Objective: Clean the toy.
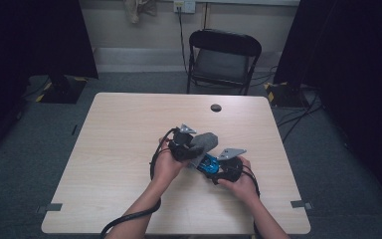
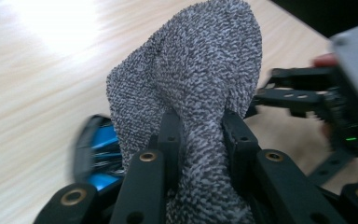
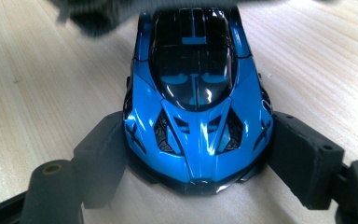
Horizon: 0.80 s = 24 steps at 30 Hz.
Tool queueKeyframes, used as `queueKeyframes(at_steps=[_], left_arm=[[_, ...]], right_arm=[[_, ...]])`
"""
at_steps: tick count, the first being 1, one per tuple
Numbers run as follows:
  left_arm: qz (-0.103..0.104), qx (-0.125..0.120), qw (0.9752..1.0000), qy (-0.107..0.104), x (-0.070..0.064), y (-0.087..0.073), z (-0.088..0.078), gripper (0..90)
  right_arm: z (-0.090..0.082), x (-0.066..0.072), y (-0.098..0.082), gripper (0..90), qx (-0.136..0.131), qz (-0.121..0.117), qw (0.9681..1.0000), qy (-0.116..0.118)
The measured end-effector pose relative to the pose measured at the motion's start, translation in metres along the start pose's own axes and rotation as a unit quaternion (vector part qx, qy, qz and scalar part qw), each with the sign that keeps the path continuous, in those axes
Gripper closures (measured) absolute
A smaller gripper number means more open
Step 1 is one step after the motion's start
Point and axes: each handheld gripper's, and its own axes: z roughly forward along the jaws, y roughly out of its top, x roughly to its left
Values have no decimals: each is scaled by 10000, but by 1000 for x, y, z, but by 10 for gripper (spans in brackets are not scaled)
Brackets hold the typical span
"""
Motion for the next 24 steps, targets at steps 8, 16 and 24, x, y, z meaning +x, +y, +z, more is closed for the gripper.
queueKeyframes(at_steps=[8,16,24], left_arm=[[140,314,9991,-247,-24,-8,24,727],[113,482,9979,-410,-29,-16,43,729],[133,484,9982,-314,-30,-17,48,731]], right_arm=[[0,0,0,241,6,-3,10000,0],[0,0,0,241,3,0,10000,-3],[0,0,0,240,3,-4,10000,0]])
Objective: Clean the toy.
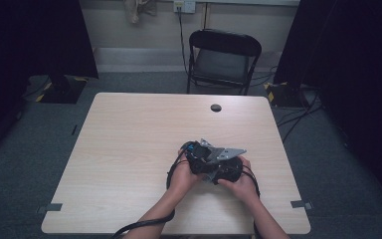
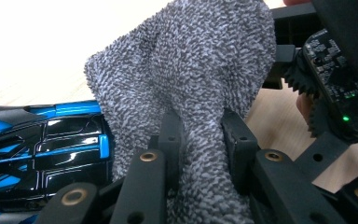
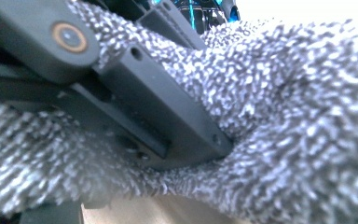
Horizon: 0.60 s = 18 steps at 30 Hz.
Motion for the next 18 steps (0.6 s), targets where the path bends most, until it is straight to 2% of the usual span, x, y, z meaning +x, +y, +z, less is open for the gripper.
queueKeyframes(at_steps=[5,9,18], left_arm=[[-26,-13,10000,17,1,0,1,729],[63,-17,9999,97,0,1,1,728],[-21,-139,9998,150,7,3,-1,726]], right_arm=[[0,0,0,240,1,-1,10000,0],[0,0,0,241,1,-1,10000,-2],[0,0,0,241,2,-4,10000,-1]])
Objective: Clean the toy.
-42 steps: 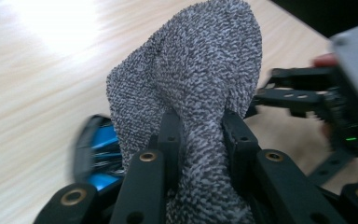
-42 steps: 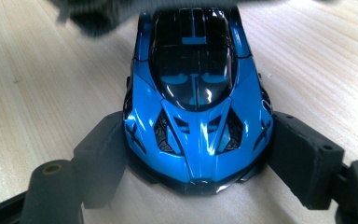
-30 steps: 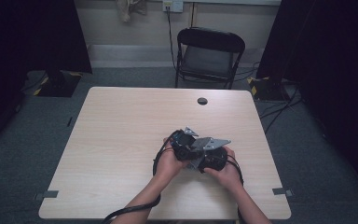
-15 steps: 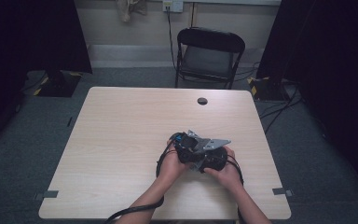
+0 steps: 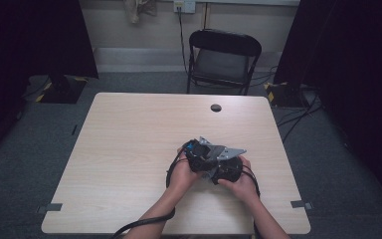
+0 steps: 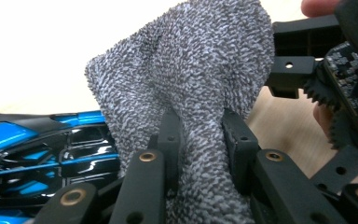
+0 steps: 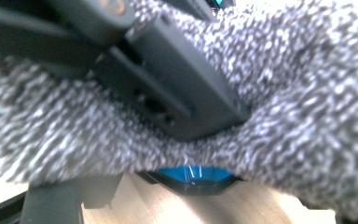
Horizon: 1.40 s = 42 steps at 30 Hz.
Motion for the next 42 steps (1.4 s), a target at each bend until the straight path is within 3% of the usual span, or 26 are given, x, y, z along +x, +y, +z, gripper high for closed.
queueKeyframes(at_steps=[11,15,28,42], left_arm=[[-103,-27,9999,80,9,3,-4,727],[-156,-62,9999,12,12,3,-4,726],[-56,-50,9999,92,13,5,-7,730],[-131,-128,9996,233,27,5,-17,729]], right_arm=[[0,0,0,241,1,4,10000,1],[0,0,0,241,-1,4,10000,-1],[0,0,0,241,1,6,10000,1],[0,0,0,241,0,3,10000,0]])
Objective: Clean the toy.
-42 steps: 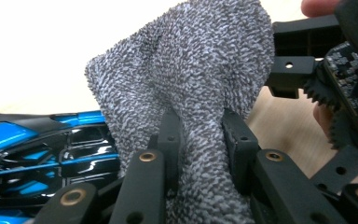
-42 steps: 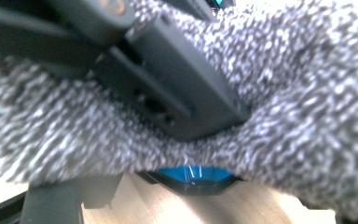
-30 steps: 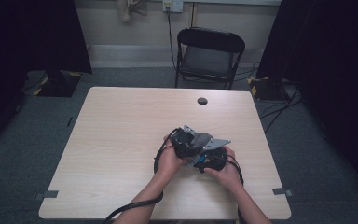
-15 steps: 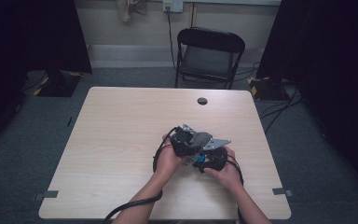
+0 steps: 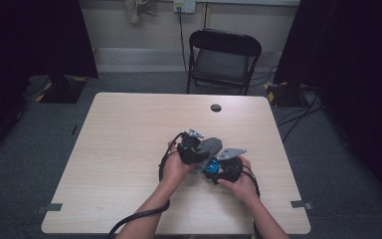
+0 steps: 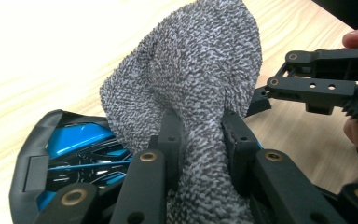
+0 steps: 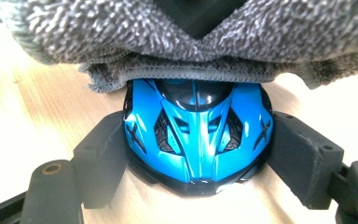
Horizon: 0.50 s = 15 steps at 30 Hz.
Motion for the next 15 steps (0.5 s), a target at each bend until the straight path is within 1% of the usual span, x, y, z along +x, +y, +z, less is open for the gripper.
queueKeyframes(at_steps=[2,3,8,9,11,12,13,15], left_arm=[[7,-8,10000,45,1,0,0,730],[42,-18,9999,116,2,0,-1,730],[-146,-44,9996,221,14,-1,-6,730],[-121,-40,9996,256,15,-2,-6,730],[-141,-67,9995,291,19,-3,-8,730],[-111,-45,9995,308,20,-4,-8,730],[-143,-75,9994,319,21,-4,-9,730],[-96,-68,9993,358,23,-5,-9,730]], right_arm=[[0,0,0,241,0,0,10000,-1],[0,0,0,241,0,0,10000,0],[0,0,0,241,-2,4,10000,1],[0,0,0,241,-2,2,10000,-1],[0,0,0,241,-2,2,10000,0],[0,0,0,241,-3,1,10000,0],[0,0,0,241,-2,4,10000,1],[0,0,0,241,-1,4,10000,1]])
